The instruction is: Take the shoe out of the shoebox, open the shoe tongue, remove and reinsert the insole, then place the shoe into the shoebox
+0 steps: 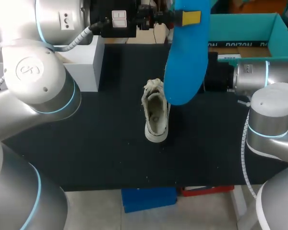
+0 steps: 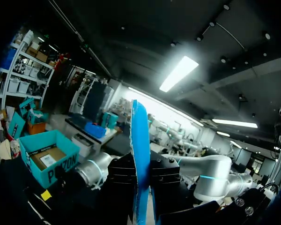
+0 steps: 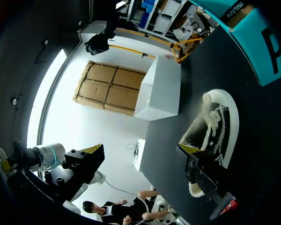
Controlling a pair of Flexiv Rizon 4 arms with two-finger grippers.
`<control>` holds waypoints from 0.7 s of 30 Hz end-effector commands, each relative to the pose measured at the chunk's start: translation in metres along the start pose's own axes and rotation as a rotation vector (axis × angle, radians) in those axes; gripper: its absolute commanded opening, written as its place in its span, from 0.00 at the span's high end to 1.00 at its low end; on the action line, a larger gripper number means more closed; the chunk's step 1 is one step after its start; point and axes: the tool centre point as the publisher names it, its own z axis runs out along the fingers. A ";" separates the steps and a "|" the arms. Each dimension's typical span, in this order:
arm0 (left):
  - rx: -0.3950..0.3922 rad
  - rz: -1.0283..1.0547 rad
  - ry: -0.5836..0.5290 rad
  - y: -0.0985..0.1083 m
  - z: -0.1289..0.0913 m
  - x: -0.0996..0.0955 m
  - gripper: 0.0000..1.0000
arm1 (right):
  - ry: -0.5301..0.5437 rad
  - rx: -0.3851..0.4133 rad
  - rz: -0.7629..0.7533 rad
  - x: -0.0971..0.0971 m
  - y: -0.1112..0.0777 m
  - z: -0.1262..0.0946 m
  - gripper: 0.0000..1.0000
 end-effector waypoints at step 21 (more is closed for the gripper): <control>0.029 0.418 -0.036 0.066 0.009 -0.048 1.00 | -0.001 -0.004 0.000 0.000 -0.001 0.001 0.00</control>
